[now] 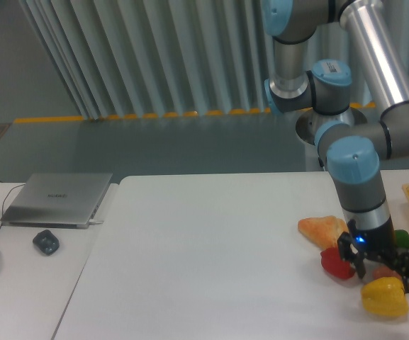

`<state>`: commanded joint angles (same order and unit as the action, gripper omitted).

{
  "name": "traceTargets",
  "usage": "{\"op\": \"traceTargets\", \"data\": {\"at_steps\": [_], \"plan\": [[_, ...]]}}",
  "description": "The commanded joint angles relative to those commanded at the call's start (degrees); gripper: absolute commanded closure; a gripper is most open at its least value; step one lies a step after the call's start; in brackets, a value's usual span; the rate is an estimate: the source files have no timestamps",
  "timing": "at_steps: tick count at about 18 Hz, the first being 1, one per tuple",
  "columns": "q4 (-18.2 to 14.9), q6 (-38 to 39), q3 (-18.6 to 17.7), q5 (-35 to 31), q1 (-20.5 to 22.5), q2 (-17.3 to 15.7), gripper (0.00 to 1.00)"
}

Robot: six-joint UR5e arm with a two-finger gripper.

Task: Place the yellow pepper on the table
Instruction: 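Lift the open gripper up away from the yellow pepper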

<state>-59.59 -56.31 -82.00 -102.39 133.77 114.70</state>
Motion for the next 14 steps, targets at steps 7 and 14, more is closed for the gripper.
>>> {"op": "traceTargets", "data": {"at_steps": [7, 14], "plan": [[-6.6, -19.8, -0.1, -4.2, 1.1, -2.0, 0.0], [-14.3, -23.9, -0.1, 5.7, 3.9, -3.9, 0.0]]}}
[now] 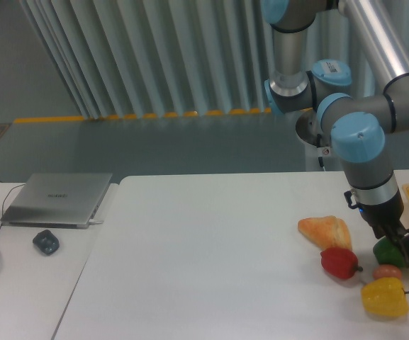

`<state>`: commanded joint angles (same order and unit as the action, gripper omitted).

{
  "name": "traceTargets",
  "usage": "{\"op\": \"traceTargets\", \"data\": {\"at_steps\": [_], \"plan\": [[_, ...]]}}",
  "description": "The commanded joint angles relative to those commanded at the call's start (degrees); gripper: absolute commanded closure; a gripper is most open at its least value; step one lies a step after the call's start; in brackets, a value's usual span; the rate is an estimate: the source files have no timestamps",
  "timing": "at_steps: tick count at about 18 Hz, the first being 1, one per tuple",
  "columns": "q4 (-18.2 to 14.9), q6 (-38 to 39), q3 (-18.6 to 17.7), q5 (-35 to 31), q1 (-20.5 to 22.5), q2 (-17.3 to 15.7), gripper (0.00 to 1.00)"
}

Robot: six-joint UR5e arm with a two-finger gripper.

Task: Place the yellow pepper on the table
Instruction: 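Lift the open gripper up away from the yellow pepper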

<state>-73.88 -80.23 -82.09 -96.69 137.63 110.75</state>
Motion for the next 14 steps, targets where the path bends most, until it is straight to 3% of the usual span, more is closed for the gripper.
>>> {"op": "traceTargets", "data": {"at_steps": [3, 14], "plan": [[-4.0, -1.9, -0.4, 0.1, 0.7, -3.5, 0.0], [-6.1, -4.4, -4.2, 2.6, 1.6, -10.5, 0.0]]}}
